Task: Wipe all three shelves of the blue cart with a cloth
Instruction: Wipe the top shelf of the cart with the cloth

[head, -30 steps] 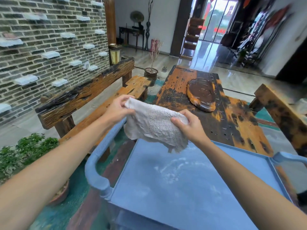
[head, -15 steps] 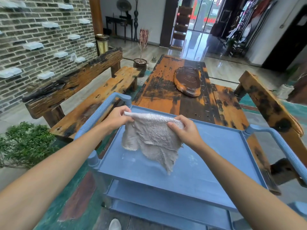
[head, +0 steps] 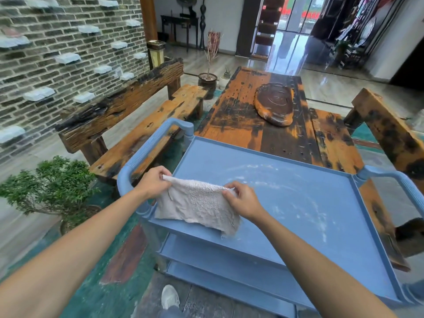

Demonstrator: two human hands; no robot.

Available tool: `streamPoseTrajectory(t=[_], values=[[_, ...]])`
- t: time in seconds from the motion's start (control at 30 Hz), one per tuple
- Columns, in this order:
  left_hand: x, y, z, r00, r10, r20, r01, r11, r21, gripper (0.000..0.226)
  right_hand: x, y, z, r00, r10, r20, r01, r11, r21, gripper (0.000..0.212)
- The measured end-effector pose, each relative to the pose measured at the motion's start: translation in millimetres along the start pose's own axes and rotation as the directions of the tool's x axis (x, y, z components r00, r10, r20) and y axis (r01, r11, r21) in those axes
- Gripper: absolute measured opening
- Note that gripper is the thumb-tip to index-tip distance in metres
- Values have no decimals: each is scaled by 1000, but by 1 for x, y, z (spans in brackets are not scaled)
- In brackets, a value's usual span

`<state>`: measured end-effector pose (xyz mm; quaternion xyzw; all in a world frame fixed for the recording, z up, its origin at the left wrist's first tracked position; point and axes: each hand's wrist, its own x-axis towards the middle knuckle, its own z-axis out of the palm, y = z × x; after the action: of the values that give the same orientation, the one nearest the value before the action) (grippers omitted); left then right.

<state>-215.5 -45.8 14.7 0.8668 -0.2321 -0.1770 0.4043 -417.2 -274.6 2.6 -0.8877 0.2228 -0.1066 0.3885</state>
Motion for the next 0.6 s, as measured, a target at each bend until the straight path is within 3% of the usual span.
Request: streamPoseTrajectory(t=[0.13, 0.3, 0.4, 0.5, 0.53, 0.6], values=[[9, -20, 12, 997, -71, -22, 72, 996, 51, 18, 14, 14, 19, 992, 124, -13, -124, 992, -37, 16], [44, -37, 23, 999, -40, 28, 35, 984, 173, 29, 39, 34, 36, 943, 330, 37, -329, 944, -28, 23], [65, -49, 29, 996, -41, 75, 20, 964, 265, 28, 51, 44, 45, 923, 376, 88, -360, 920, -155, 35], [86, -61, 32, 995, -57, 76, 31, 950, 310, 24, 61, 45, 61, 939, 291, 185, -140, 811, -567, 57], [94, -65, 32, 997, -60, 54, 41, 952, 302, 21, 64, 43, 68, 949, 211, 234, -15, 771, -637, 63], [114, -70, 35, 997, -76, 12, 70, 960, 271, 17, 69, 38, 82, 935, -48, 350, 268, 742, -615, 65]])
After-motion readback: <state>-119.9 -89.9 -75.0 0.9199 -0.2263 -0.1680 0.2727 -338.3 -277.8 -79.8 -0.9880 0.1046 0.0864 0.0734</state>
